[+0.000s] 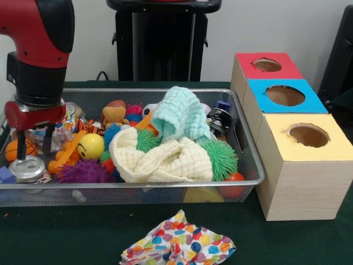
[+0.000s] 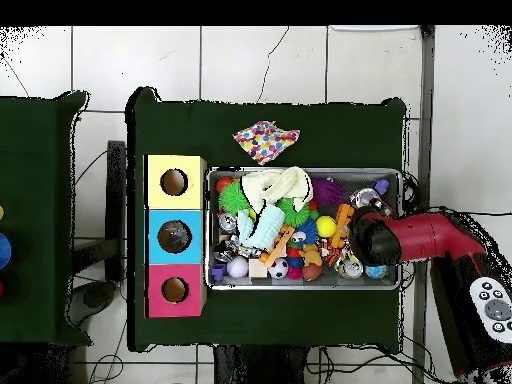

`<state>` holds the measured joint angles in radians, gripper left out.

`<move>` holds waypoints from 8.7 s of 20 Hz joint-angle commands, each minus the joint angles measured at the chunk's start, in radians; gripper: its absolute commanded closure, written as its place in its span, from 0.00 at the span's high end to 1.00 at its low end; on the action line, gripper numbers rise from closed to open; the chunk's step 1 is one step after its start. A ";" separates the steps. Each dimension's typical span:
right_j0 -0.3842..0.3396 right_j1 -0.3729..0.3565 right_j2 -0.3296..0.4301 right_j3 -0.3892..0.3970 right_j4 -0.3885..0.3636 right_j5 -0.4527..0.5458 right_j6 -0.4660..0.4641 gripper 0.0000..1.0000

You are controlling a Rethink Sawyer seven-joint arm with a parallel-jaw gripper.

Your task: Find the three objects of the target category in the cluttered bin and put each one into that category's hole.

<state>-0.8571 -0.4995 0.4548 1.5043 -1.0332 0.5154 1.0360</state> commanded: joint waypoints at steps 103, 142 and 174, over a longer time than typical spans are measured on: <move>0.014 -0.083 0.192 0.032 -0.020 0.200 -0.727 1.00; -0.102 -0.142 0.162 0.173 0.003 0.195 -0.783 1.00; -0.099 -0.072 0.167 0.186 -0.099 0.090 -0.690 1.00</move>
<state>-0.9399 -0.6081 0.5929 1.7238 -1.0849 0.6232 0.5259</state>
